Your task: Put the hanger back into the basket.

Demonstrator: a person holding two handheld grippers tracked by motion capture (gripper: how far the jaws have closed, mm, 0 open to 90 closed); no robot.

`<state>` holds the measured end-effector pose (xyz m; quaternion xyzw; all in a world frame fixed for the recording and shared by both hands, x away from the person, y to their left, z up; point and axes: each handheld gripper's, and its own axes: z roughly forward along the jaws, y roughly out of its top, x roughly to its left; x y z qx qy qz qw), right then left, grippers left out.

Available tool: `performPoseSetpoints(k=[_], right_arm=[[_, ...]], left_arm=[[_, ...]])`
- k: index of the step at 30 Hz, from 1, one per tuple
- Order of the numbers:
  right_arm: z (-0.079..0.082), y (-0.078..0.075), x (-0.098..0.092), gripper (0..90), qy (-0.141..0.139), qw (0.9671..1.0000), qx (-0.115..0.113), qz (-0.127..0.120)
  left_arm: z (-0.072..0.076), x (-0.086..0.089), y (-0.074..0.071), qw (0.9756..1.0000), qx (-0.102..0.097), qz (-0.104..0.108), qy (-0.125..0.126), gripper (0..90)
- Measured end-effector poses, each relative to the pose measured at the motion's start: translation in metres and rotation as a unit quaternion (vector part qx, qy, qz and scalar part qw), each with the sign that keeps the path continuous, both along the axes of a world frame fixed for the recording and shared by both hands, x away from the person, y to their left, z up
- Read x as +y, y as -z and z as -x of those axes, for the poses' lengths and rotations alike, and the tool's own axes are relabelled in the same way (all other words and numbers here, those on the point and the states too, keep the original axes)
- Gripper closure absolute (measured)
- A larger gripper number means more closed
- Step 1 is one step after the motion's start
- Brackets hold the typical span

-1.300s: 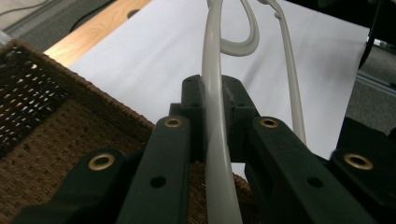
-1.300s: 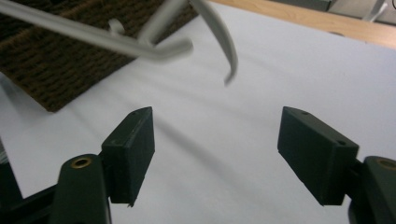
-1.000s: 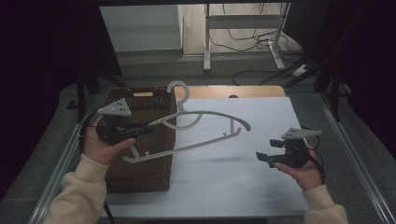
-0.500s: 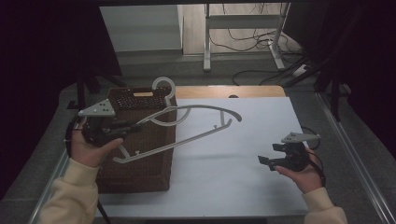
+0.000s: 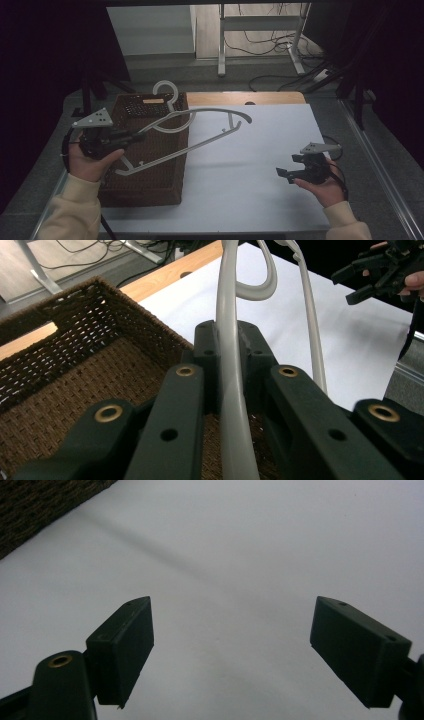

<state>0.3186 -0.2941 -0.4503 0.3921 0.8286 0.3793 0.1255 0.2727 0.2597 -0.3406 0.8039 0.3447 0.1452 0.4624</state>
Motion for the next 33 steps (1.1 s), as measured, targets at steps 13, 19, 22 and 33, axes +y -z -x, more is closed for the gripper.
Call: performPoseSetpoints(k=[13, 19, 22, 33], right_arm=[[0.0, 0.002, 0.001, 17.6, -0.001, 1.0, 0.003, 0.008], [-0.001, 0.002, 0.001, 17.2, -0.002, 0.9999, 0.005, 0.01], [-0.001, 0.003, 0.001, 17.2, -0.002, 0.9999, 0.006, 0.012], [-0.001, 0.004, 0.003, 17.1, -0.008, 0.9997, 0.011, 0.019]], left_arm=[[0.01, 0.023, 0.0, 0.9992, -0.009, 0.022, -0.033, 81.7], [0.013, 0.033, 0.004, 0.9982, -0.012, 0.032, -0.05, 81.7], [0.014, 0.037, 0.005, 0.9978, -0.011, 0.035, -0.056, 81.7], [0.021, 0.058, 0.012, 0.9952, -0.01, 0.046, -0.086, 81.7]])
